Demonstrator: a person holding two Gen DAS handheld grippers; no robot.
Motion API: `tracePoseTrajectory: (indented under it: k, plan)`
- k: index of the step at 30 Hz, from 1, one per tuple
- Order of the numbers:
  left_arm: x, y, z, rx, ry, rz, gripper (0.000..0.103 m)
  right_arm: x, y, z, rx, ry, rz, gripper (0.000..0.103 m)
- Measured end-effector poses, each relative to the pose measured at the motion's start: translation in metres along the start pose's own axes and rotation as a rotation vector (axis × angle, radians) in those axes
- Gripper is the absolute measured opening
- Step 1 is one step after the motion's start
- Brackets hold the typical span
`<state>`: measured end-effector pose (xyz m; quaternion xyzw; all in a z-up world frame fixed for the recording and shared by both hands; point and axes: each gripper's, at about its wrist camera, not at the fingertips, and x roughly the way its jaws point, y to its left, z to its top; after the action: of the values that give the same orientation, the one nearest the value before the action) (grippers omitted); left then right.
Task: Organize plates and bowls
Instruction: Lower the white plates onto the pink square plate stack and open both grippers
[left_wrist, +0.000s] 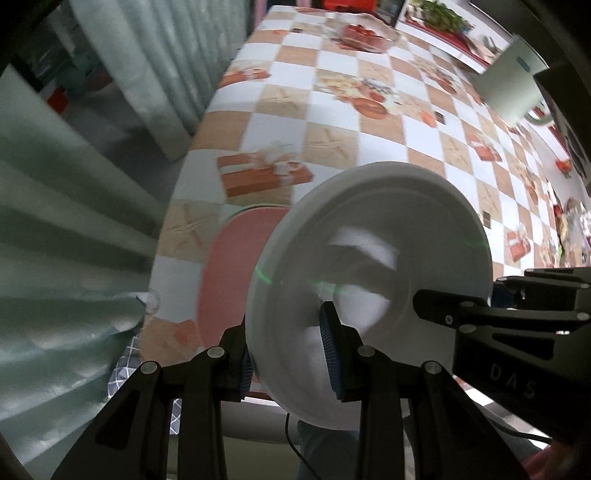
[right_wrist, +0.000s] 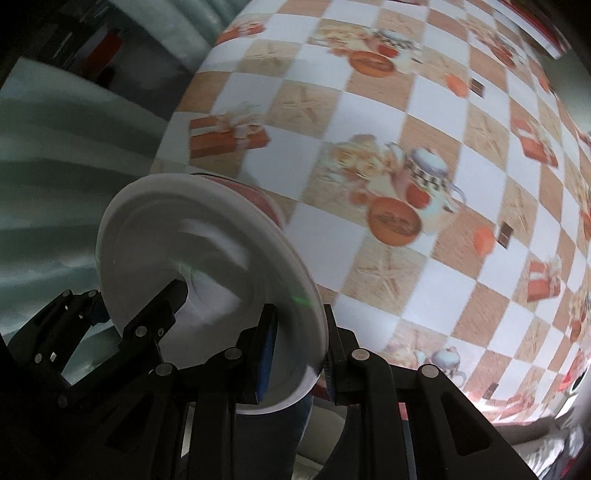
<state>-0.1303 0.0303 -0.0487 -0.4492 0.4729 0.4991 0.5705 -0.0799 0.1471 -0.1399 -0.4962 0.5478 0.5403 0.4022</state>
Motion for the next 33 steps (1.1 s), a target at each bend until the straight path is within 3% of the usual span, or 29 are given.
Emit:
tracePoseTrajectory:
  k: [12,28,30,32,33]
  plan:
    - [0.006,0.04,-0.004,-0.09,0.025,0.034,0.035,0.026,0.04,0.016,-0.074,0.04,0.015,0.024]
    - [0.017,0.046,-0.003,-0.077,0.035,0.049,0.035,0.04,0.035,0.017,-0.072,0.068,0.017,0.024]
    - [0.017,0.045,-0.003,-0.072,0.033,0.047,0.04,0.04,0.034,0.017,-0.068,0.067,0.011,0.024]
    - [0.016,0.044,-0.003,-0.075,0.029,0.047,0.059,0.04,0.03,0.017,-0.06,0.066,0.011,0.026]
    - [0.015,0.045,-0.003,-0.077,0.017,0.062,0.062,0.039,0.029,0.017,-0.056,0.061,0.005,0.027]
